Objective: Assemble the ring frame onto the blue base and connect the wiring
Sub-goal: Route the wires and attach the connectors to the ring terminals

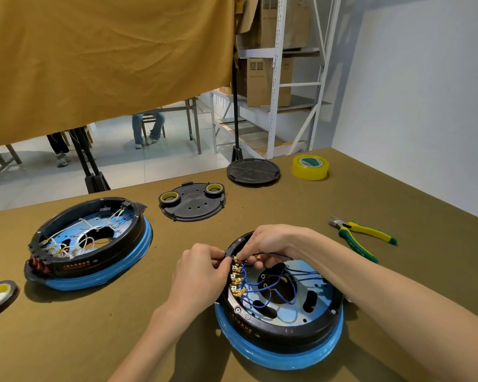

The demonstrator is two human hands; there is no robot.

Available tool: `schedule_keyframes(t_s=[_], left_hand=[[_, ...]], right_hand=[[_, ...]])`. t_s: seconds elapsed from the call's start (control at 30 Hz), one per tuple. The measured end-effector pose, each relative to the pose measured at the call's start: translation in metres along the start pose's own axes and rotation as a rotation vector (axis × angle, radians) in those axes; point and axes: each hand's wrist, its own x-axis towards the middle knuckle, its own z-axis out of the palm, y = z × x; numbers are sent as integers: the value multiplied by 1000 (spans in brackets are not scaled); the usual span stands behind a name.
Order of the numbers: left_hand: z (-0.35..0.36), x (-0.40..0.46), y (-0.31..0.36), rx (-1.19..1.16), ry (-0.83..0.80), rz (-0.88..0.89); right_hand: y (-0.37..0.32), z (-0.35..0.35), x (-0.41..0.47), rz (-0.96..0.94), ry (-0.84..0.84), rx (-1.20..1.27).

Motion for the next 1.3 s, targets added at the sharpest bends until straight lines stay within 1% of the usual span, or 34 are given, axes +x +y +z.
schedule_keyframes(t_s=[0.23, 0.3, 0.4, 0.47, 0.57, 0.63, 0.67, 0.73, 0.8, 0.9, 1.0, 1.13, 1.2, 1.3], left_hand=[[-2, 2, -2, -9, -22, -23], [-2, 3, -1, -22, -24, -28], [-3, 2, 0, -48, -18, -29], [-4, 2, -1, -65, -33, -29], [-7, 5, -4, -84, -53, -42], [-7, 6, -6, -82, -61, -45], [-7, 6, -6, -81, -65, -45], [-7, 6, -6, -83, -70, -42], [-7, 5, -6, -83, -74, -40], [-7, 4, -5, -84, -63, -36], [-7, 3, -5, -78, -51, -25], [-7, 4, -6, -58, -51, -12], [-7, 5, -7, -58, -51, -12], [-7, 7, -8, -57, -57, -9]], right_hand=[[1, 4, 1, -16, 41, -43], [1, 2, 1, -52, 80, -61], [4, 5, -4, -170, 151, -144], [8, 7, -11, -280, 186, -268], [13, 11, -22, -439, 363, -494], [16, 15, -29, -558, 480, -578], [17, 17, -32, -605, 503, -617], [18, 22, -35, -624, 469, -664], [19, 26, -34, -572, 420, -703], [21, 29, -31, -537, 428, -750], [19, 30, -28, -533, 421, -756], [14, 19, -26, -528, 338, -757], [14, 13, -27, -547, 299, -745], [16, 7, -26, -586, 282, -733]])
